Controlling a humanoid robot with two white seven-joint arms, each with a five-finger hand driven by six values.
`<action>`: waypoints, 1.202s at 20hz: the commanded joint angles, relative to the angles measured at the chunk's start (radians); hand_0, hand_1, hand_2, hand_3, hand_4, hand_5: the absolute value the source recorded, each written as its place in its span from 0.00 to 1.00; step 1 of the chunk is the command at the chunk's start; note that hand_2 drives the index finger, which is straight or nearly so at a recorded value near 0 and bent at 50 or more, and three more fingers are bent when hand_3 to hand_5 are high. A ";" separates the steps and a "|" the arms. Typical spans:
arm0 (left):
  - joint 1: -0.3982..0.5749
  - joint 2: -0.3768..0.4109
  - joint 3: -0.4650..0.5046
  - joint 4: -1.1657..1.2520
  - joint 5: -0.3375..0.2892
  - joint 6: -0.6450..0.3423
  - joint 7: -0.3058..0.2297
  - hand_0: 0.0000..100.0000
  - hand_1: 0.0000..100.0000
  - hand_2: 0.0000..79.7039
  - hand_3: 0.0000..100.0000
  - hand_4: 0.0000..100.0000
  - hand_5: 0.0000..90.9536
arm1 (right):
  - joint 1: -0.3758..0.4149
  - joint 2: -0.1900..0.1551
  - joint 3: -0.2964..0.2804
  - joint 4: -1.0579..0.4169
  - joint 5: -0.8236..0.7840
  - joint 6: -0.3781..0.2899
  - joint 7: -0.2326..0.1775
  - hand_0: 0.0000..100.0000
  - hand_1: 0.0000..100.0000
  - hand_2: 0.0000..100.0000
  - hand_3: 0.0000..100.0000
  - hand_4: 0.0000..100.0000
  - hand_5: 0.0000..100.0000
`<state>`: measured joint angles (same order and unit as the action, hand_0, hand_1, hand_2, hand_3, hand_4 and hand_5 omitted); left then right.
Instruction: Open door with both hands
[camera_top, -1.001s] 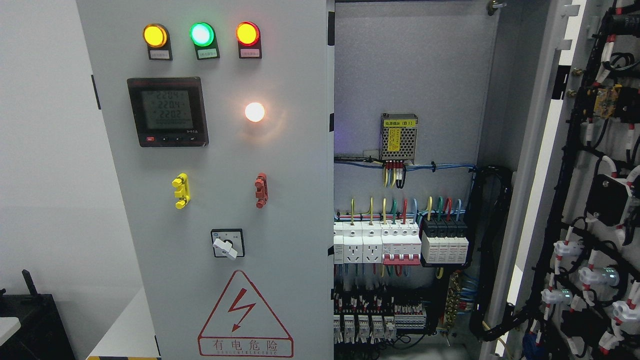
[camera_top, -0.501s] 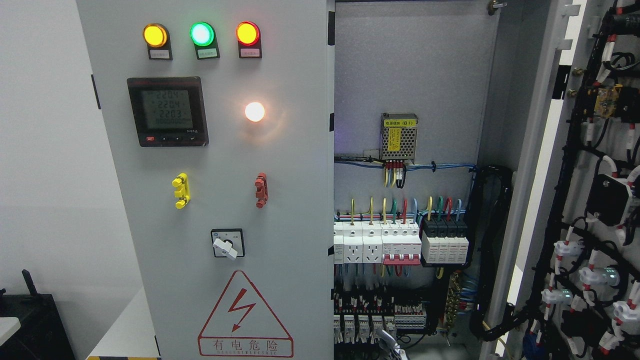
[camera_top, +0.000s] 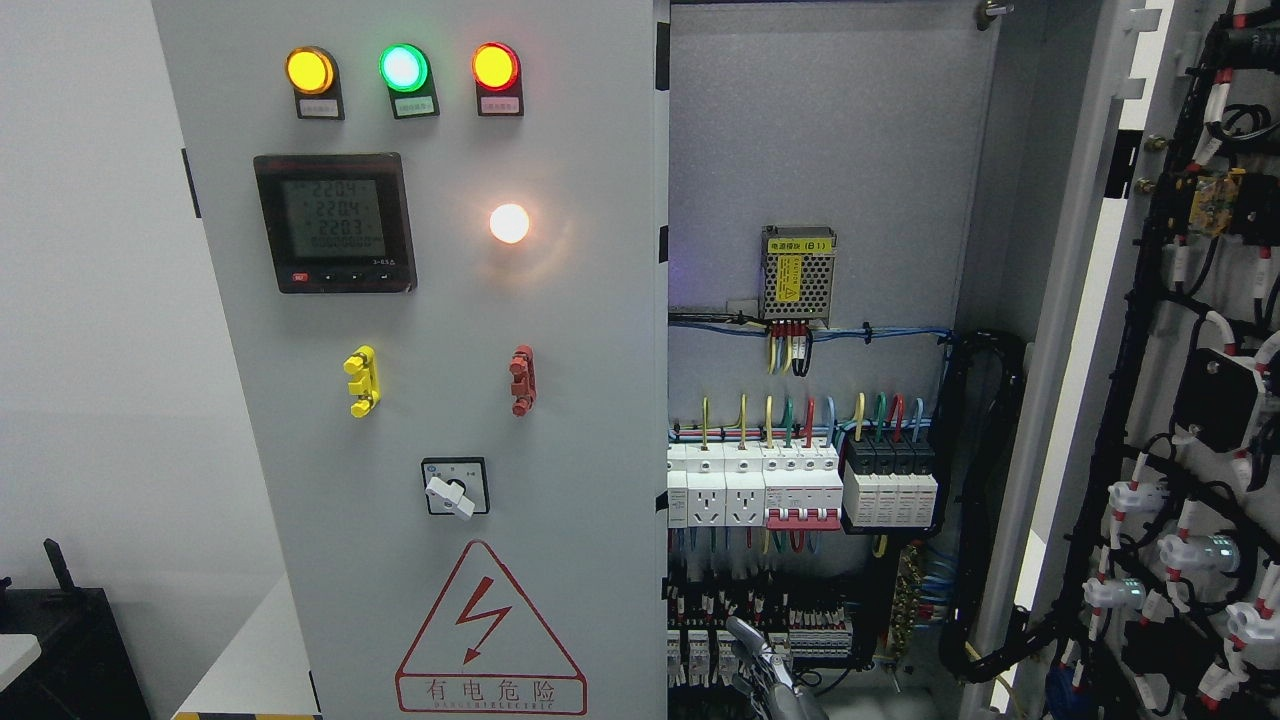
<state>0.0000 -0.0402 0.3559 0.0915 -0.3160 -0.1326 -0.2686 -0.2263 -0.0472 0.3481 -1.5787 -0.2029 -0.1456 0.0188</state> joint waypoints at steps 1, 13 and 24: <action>0.005 -0.001 0.000 0.001 0.000 0.001 0.000 0.00 0.00 0.00 0.00 0.04 0.00 | -0.065 0.000 0.026 0.104 -0.070 0.017 0.001 0.00 0.00 0.00 0.00 0.00 0.00; 0.005 0.000 0.000 -0.001 0.000 0.001 0.000 0.00 0.00 0.00 0.00 0.04 0.00 | -0.140 -0.010 0.026 0.186 -0.076 0.026 0.021 0.00 0.00 0.00 0.00 0.00 0.00; 0.005 -0.001 0.000 -0.001 0.000 0.001 0.000 0.00 0.00 0.00 0.00 0.04 0.00 | -0.199 -0.013 0.028 0.207 -0.125 0.061 0.036 0.00 0.00 0.00 0.00 0.00 0.00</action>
<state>0.0000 -0.0403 0.3559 0.0911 -0.3160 -0.1326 -0.2690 -0.3965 -0.0563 0.3720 -1.4115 -0.3063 -0.0973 0.0535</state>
